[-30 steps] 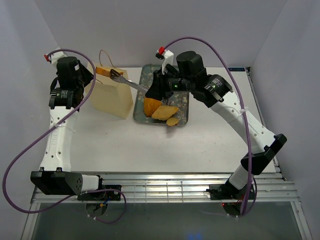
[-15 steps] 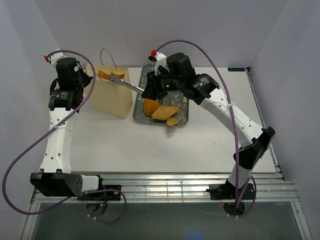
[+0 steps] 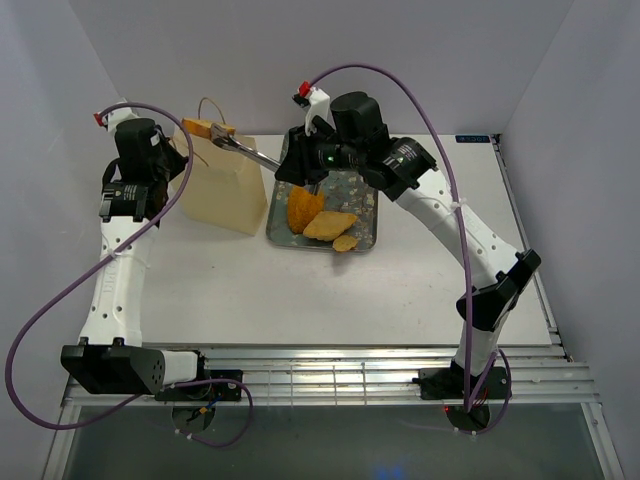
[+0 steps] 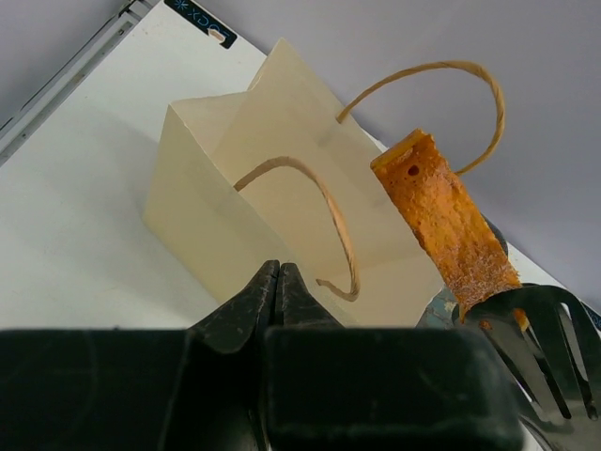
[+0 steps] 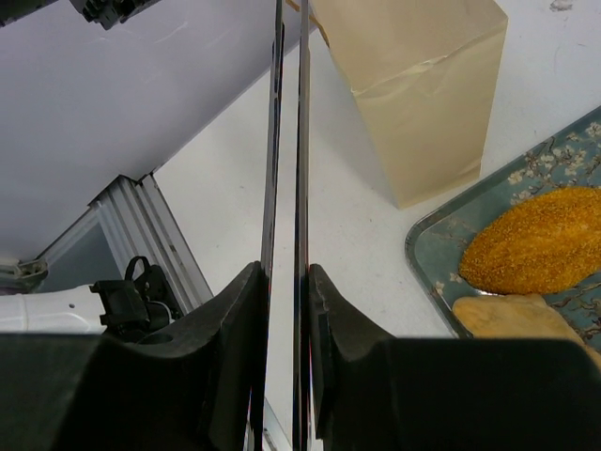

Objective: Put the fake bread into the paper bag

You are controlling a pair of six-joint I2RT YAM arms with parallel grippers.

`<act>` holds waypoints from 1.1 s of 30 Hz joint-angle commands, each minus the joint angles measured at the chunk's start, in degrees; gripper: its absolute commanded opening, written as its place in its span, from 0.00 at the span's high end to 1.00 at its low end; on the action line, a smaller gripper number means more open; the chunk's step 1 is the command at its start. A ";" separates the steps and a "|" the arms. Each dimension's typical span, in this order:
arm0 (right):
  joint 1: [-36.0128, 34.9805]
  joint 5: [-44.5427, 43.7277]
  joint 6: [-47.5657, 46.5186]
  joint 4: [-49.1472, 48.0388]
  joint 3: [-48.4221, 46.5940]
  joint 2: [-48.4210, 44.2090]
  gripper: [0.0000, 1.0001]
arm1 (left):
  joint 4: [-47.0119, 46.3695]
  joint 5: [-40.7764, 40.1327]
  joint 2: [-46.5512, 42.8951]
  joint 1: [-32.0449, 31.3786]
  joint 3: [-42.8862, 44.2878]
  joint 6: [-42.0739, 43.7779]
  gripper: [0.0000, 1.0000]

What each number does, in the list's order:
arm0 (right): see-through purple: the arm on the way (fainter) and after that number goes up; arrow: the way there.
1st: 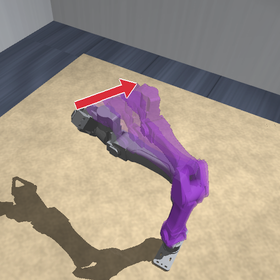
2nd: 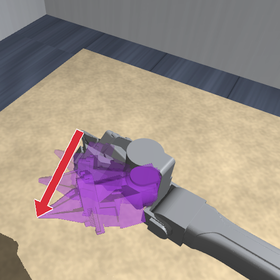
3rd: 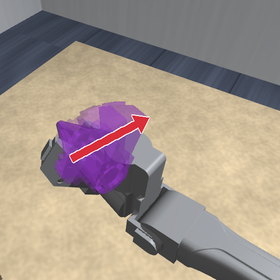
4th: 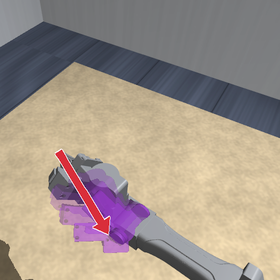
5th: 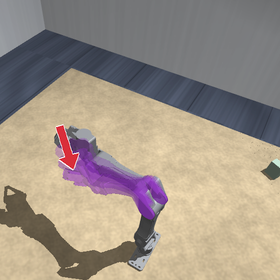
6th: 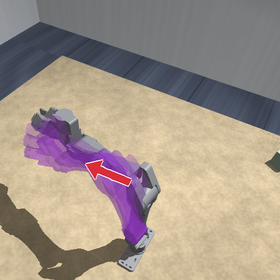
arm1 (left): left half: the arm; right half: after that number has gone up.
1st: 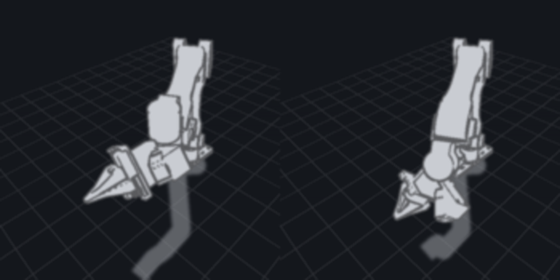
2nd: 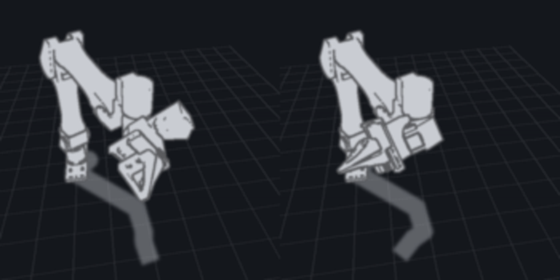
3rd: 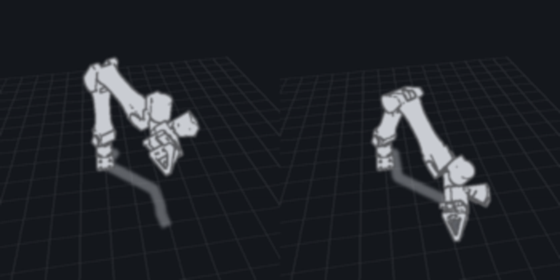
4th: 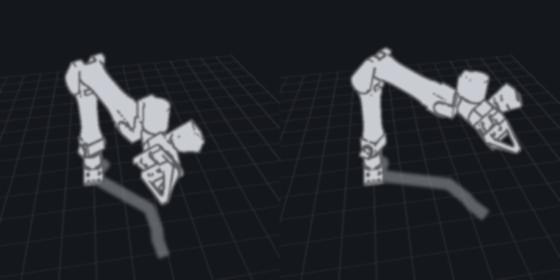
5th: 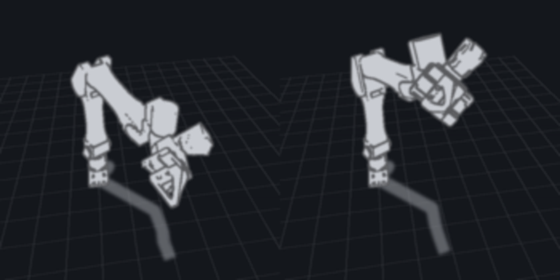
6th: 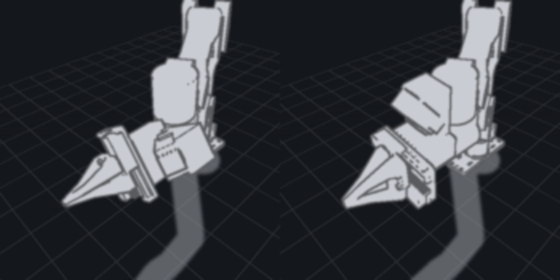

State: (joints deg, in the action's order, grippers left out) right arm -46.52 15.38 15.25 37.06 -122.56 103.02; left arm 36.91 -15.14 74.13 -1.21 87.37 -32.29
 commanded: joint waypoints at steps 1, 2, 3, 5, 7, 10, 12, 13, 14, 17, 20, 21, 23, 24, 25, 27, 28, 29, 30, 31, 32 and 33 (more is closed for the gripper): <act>-0.06 -0.26 -0.92 -2.78 -0.67 -0.46 0.88 | -1.22 1.42 -2.58 0.33 -0.97 0.65 0.90; -0.06 -0.26 -1.09 -2.78 -0.22 -0.37 0.88 | -1.57 1.69 -2.76 0.33 -1.32 0.57 0.90; -0.06 -0.26 -1.18 -2.96 0.39 -0.37 0.88 | -1.75 1.86 -2.93 0.33 -1.85 0.48 0.90; -0.15 0.09 -1.27 -4.18 2.66 -0.80 0.87 | -2.19 2.04 -3.20 0.33 -2.38 0.65 0.90; -0.06 0.09 -1.18 -5.50 4.52 -1.24 0.87 | -2.10 2.21 -3.20 0.33 -2.47 0.91 0.90; -0.06 0.18 -0.92 -6.38 5.23 -0.90 0.83 | -2.01 2.13 -3.46 0.33 -2.65 1.71 0.90; -0.06 0.36 -0.66 -6.74 4.97 -0.54 0.81 | -1.93 1.95 -3.81 0.33 -2.65 2.14 0.90; -0.06 0.27 -0.57 -6.82 4.79 -0.28 0.78 | -1.92 1.95 -3.82 0.33 -2.73 2.32 0.90; -0.15 0.18 -0.48 -6.65 4.53 0.16 0.76 | -1.92 1.87 -4.08 0.33 -2.73 2.41 0.90; -0.15 0.27 -0.48 -5.95 3.39 0.95 0.70 | -2.01 2.13 -4.52 0.33 -3.44 2.24 0.90; -0.06 0.18 -0.65 -5.77 3.38 0.86 0.66 | -2.28 2.74 -4.78 0.33 -4.05 1.97 0.90; -0.06 0.09 -0.74 -5.60 3.38 0.78 0.64 | -2.19 2.83 -4.70 0.33 -4.23 1.97 0.90; -0.06 -0.17 -0.83 -5.68 3.38 0.51 0.58 | -2.19 3.01 -4.69 0.33 -4.40 1.97 0.90; -0.06 -0.35 -0.92 -5.59 3.38 0.60 0.57 | -2.19 3.01 -4.78 0.33 -4.40 1.97 0.90; -0.06 -0.52 -0.92 -5.51 3.38 0.51 0.55 | -2.28 3.01 -4.87 0.33 -4.40 1.97 0.90; -0.06 -0.61 -1.01 -5.51 3.38 0.51 0.53 | -2.19 2.83 -5.04 0.33 -4.49 1.97 0.90; -0.06 -0.61 -1.09 -5.42 3.56 0.43 0.53 | -2.19 2.74 -5.05 0.33 -4.58 2.06 0.90; -0.06 -0.70 -1.18 -5.33 3.56 0.34 0.53 | -2.19 2.66 -5.05 0.33 -4.58 2.15 0.90; -0.06 -0.87 -1.27 -5.16 3.56 0.34 0.53 | -2.28 2.66 -5.05 0.33 -4.58 2.15 0.90; -0.15 -1.05 -1.27 -4.81 3.47 -0.10 0.53 | -2.28 2.57 -5.05 0.33 -4.67 2.23 0.90; -0.06 -1.05 -1.27 -4.63 3.56 -0.45 0.53 | -2.19 2.57 -5.05 0.33 -4.67 2.32 0.90; -0.15 -1.14 -1.36 -4.45 3.73 -0.98 0.54 | -2.19 2.57 -4.96 0.33 -4.76 2.32 0.90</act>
State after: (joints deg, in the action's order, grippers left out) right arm -46.52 14.90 14.57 34.96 -116.79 103.68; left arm 35.35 -12.84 71.02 -1.21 82.91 -30.81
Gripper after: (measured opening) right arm 0.471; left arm 0.107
